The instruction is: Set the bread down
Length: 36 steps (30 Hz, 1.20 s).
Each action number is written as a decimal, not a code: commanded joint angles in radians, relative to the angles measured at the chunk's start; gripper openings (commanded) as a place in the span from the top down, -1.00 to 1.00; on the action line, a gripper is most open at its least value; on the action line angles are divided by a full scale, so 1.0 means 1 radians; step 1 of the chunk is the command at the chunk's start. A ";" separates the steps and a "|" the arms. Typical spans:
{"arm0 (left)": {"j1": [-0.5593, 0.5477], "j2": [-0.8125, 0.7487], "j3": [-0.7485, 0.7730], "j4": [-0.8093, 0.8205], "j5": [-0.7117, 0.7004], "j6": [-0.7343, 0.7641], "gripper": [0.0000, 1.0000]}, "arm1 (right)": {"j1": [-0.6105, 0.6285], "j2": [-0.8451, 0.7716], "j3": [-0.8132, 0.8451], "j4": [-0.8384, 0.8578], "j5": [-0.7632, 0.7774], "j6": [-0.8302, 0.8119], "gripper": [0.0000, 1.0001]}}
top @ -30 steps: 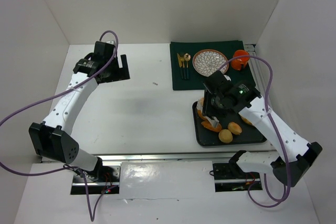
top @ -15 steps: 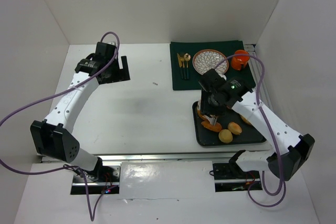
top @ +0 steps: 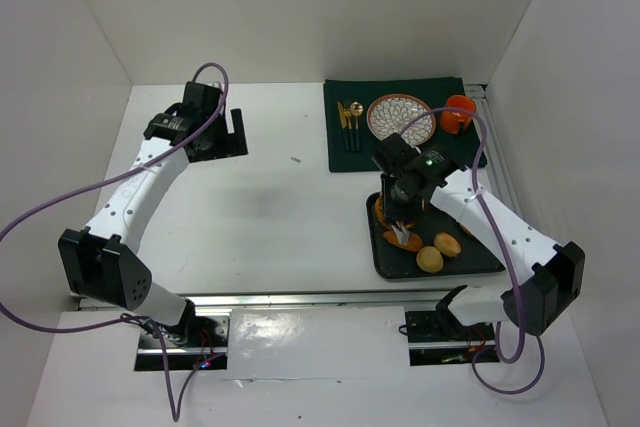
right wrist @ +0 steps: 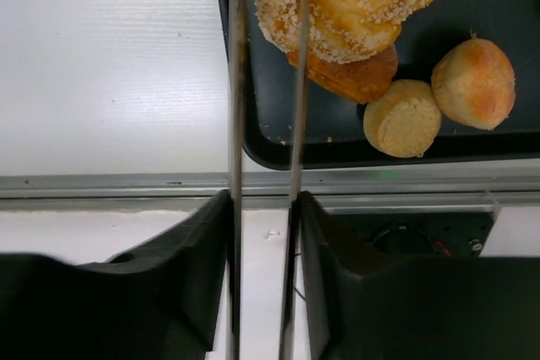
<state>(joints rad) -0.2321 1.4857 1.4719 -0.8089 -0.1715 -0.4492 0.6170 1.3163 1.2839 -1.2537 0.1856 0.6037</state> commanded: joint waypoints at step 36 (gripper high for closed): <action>0.022 0.096 0.091 -0.013 -0.031 0.003 -0.96 | -0.284 0.741 0.987 0.204 0.207 -0.363 0.77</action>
<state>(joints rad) -0.2195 1.5749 1.5063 -0.8268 -0.1909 -0.4484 0.3576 2.0670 2.2234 -1.1370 0.3557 0.2783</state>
